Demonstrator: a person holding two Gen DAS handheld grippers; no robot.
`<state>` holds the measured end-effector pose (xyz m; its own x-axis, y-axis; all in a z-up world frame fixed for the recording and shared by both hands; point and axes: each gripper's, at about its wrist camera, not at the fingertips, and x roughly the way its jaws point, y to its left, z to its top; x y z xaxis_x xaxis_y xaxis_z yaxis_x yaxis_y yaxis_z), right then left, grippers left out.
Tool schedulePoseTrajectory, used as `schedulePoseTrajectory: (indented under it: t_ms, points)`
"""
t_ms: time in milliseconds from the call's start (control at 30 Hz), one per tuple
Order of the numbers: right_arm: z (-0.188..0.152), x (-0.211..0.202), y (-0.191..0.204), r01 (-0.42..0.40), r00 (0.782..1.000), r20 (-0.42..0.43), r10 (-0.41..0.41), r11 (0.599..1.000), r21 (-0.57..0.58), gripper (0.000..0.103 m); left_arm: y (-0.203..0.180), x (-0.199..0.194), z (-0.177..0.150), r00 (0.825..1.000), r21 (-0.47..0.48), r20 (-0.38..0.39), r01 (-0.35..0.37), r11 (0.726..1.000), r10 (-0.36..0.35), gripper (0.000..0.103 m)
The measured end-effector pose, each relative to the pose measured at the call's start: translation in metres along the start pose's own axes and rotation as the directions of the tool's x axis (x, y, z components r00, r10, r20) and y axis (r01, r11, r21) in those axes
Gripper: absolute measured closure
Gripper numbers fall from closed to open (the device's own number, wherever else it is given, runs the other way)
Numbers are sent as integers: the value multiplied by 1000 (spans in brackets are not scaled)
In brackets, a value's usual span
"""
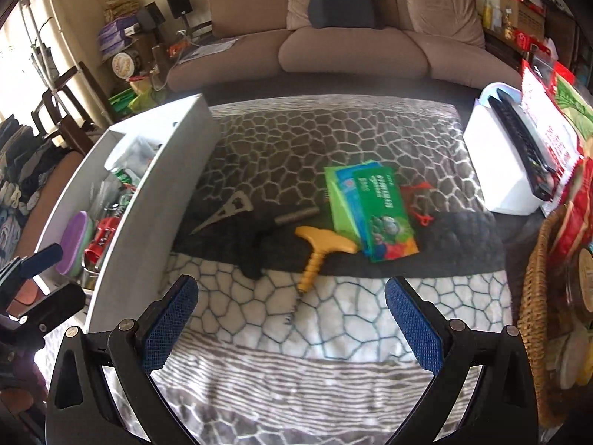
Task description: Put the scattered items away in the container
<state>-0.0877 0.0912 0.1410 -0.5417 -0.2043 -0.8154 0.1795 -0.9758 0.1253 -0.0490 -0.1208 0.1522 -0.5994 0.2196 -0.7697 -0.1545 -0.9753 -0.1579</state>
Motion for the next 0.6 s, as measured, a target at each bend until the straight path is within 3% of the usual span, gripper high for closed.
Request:
schedulePoseTrajectory:
  t_ms: [267, 600]
  points:
    - [-56, 25, -68, 90, 996, -36, -88, 994, 60, 0, -65, 53, -45, 997, 65, -33, -71, 995, 73, 0]
    - [-83, 59, -98, 150, 989, -26, -148, 986, 73, 0, -80, 119, -72, 982, 89, -73, -166, 982, 172, 0]
